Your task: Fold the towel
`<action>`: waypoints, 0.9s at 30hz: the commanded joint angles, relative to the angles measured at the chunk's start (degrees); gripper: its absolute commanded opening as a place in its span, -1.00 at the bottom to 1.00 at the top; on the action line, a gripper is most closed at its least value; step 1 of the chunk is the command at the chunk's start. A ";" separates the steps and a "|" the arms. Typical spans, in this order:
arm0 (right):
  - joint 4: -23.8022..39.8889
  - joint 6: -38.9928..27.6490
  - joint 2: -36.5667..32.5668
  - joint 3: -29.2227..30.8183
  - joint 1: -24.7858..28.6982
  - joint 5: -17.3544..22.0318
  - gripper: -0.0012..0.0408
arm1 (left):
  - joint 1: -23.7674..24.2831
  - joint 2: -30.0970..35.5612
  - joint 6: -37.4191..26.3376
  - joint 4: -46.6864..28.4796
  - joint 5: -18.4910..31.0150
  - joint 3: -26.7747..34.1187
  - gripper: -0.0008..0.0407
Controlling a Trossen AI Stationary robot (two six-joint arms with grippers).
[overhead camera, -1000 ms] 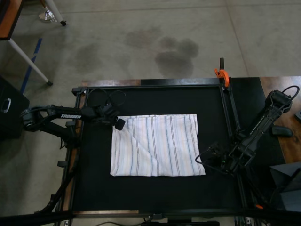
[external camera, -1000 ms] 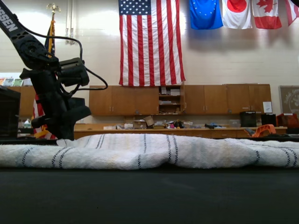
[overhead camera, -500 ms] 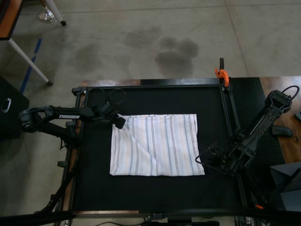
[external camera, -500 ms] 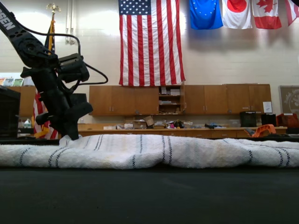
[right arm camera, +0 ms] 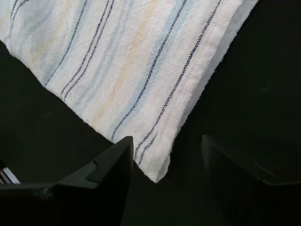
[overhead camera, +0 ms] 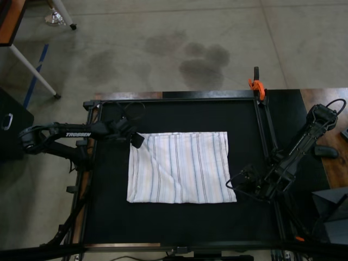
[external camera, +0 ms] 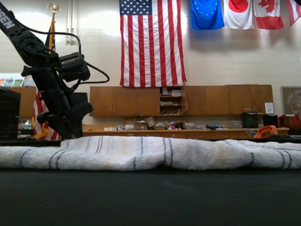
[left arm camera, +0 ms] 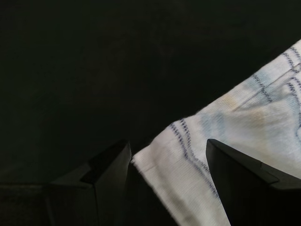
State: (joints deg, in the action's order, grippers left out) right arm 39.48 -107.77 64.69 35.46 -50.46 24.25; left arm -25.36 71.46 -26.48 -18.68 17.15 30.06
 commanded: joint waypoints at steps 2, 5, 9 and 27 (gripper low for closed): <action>0.04 0.00 0.00 0.00 0.00 -0.04 -0.01 | 0.00 -1.07 -1.31 -0.55 -0.02 -0.63 0.11; 0.07 0.00 0.00 0.00 0.00 -0.02 -0.01 | 0.00 -1.27 -1.62 -0.57 0.42 -1.09 0.11; 0.11 0.00 0.00 0.00 0.00 -0.02 -0.01 | 0.00 -0.26 -1.64 0.81 0.94 -1.11 0.11; -0.07 0.04 0.00 0.00 0.00 -0.02 -0.01 | 0.02 -0.76 -3.41 2.25 -3.39 -1.25 -0.89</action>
State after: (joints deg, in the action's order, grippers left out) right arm 39.48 -107.74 64.69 35.46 -50.43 24.23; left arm -25.34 70.74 -29.98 -16.49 14.04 28.80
